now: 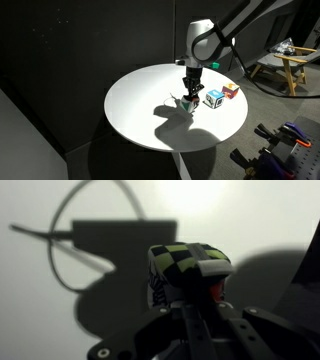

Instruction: Turn the plushy cube on the left in an anticlockwise direction

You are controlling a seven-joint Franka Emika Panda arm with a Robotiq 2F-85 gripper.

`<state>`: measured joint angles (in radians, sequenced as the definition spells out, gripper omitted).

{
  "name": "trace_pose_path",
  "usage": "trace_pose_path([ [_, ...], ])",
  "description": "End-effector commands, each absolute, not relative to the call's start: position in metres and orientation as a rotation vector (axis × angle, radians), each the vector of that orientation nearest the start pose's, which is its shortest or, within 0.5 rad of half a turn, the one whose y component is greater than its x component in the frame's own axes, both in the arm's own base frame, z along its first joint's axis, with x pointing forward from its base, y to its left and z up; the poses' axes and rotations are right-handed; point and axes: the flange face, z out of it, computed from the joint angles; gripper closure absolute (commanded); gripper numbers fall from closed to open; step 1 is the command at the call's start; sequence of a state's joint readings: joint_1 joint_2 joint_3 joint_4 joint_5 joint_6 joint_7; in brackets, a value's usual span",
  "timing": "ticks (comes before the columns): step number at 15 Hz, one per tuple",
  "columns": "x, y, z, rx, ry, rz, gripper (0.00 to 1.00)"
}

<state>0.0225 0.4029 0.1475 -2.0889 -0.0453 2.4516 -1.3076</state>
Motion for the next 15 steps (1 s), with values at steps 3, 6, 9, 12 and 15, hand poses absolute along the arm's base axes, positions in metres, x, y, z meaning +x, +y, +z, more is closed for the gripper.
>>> trace_pose_path([
  [3, 0.582, 0.095, 0.218, -2.249, -2.139, 0.003, 0.97],
  [6, 0.583, 0.093, 0.213, -2.255, -2.135, -0.001, 0.97],
  [9, 0.583, 0.092, 0.208, -2.258, -2.131, -0.003, 0.96],
  [12, 0.583, 0.091, 0.205, -2.263, -2.125, 0.0, 0.94],
  [15, 0.583, 0.089, 0.206, -2.266, -2.122, -0.001, 0.6],
])
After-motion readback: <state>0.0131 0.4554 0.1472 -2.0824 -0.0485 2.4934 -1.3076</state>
